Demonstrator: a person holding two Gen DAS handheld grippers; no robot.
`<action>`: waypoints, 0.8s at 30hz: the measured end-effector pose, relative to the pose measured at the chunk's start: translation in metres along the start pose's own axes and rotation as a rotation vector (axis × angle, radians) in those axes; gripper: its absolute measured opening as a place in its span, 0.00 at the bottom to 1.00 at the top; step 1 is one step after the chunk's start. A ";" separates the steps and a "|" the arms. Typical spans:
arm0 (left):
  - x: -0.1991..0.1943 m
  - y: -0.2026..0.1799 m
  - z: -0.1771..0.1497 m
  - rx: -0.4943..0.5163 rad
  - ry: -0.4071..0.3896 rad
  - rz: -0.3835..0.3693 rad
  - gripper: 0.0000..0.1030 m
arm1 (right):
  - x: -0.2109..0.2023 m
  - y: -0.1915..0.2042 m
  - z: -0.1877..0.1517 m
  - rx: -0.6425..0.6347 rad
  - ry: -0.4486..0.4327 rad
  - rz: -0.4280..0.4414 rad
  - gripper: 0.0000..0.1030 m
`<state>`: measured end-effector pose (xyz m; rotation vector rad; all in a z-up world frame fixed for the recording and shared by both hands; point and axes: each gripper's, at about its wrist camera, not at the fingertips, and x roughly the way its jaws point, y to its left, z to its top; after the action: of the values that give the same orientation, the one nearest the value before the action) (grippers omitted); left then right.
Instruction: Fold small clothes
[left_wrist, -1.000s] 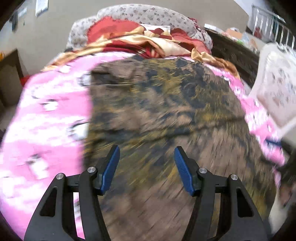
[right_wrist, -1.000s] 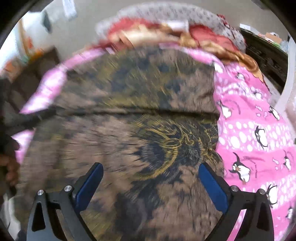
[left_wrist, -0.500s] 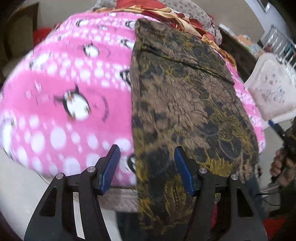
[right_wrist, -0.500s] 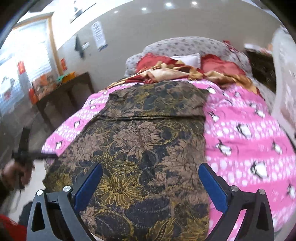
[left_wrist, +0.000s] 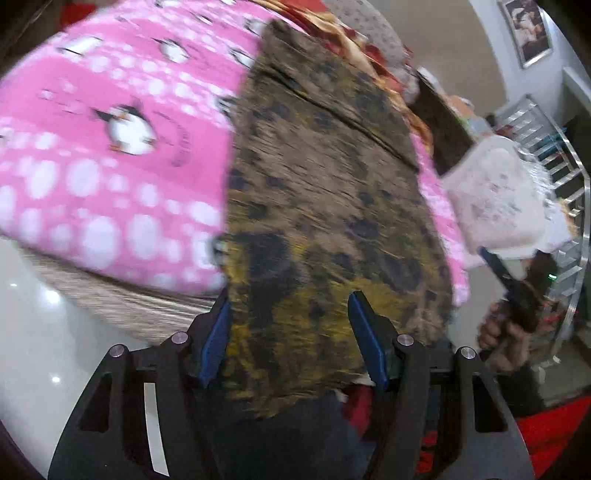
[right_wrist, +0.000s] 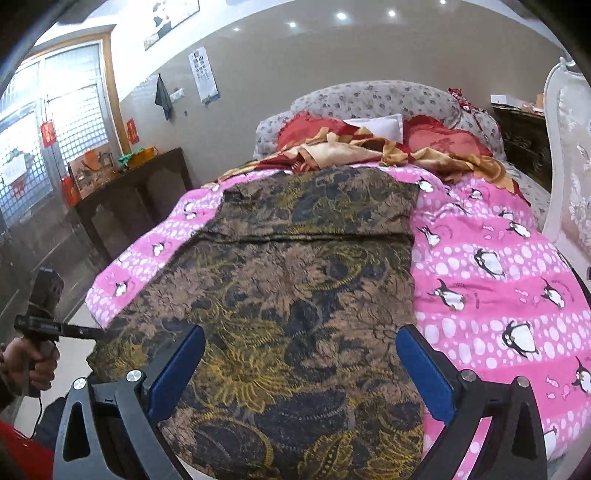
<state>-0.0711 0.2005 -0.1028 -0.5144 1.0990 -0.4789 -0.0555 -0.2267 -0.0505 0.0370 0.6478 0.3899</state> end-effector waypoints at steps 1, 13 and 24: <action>0.001 -0.003 -0.001 0.024 0.008 0.002 0.59 | -0.003 -0.001 -0.001 -0.005 -0.005 -0.006 1.00; 0.001 -0.009 0.000 0.054 -0.002 0.003 0.59 | -0.031 -0.045 -0.045 0.127 0.087 0.002 1.00; 0.007 0.006 -0.002 0.022 0.007 0.077 0.08 | -0.016 -0.071 -0.092 0.284 0.127 0.101 0.87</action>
<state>-0.0701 0.2010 -0.1119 -0.4495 1.1153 -0.4257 -0.0977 -0.3059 -0.1258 0.3184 0.8253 0.3968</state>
